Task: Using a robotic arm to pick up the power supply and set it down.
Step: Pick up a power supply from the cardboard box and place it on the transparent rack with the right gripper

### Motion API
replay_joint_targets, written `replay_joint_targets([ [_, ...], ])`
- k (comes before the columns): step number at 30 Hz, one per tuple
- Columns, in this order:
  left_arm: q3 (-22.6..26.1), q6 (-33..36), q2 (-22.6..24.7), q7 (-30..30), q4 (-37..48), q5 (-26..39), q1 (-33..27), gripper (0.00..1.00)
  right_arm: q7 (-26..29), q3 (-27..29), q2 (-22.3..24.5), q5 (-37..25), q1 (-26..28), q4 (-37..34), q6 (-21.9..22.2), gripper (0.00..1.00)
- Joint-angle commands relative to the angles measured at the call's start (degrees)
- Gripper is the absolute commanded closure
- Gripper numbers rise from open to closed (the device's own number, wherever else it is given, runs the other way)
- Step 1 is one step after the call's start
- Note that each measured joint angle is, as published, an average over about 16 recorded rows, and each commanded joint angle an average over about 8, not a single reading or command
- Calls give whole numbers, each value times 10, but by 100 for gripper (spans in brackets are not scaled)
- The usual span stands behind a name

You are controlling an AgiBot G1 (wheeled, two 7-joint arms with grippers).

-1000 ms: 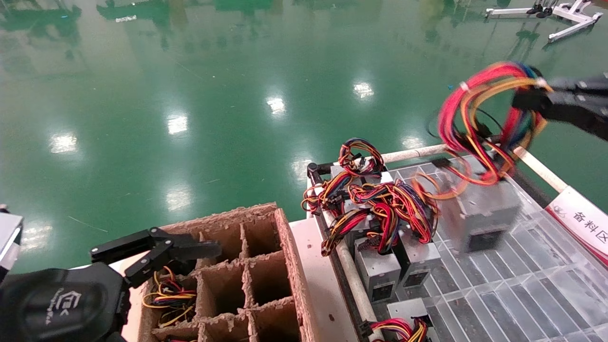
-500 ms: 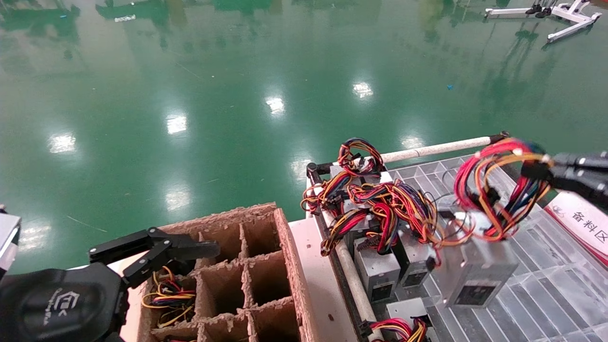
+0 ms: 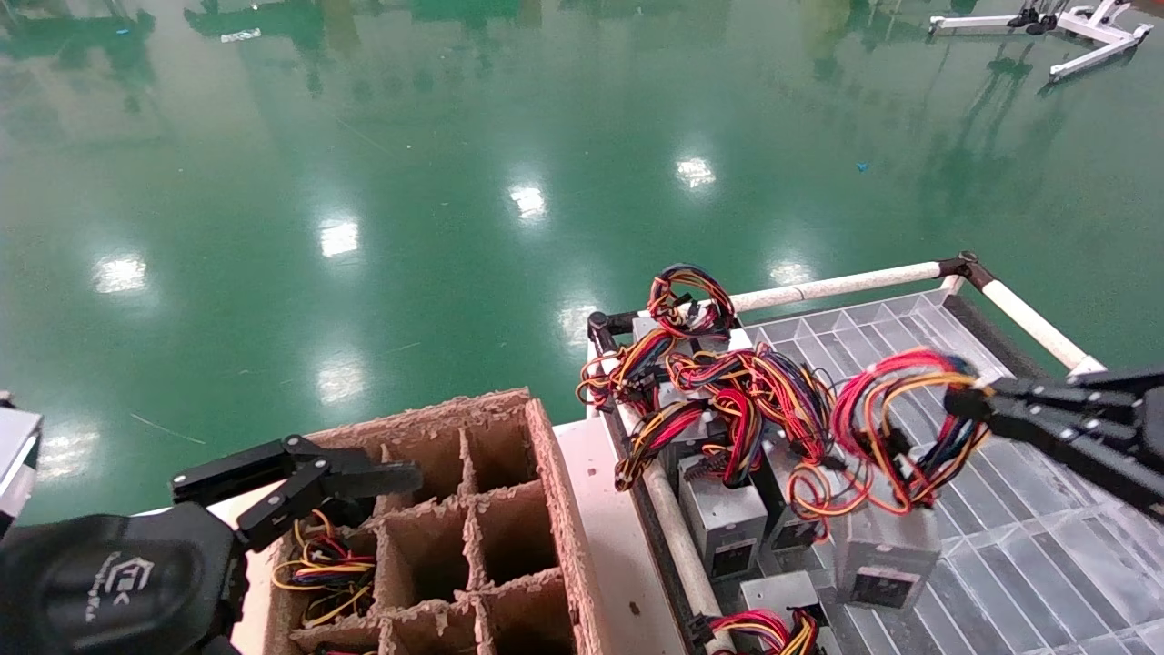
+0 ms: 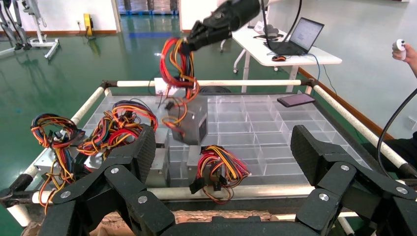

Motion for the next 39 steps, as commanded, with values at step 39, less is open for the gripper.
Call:
replay_joint_targets([
  [39, 1, -1, -1, 1, 0, -1, 0, 0, -47, -25, 48, 120, -171, -34, -7, 100],
])
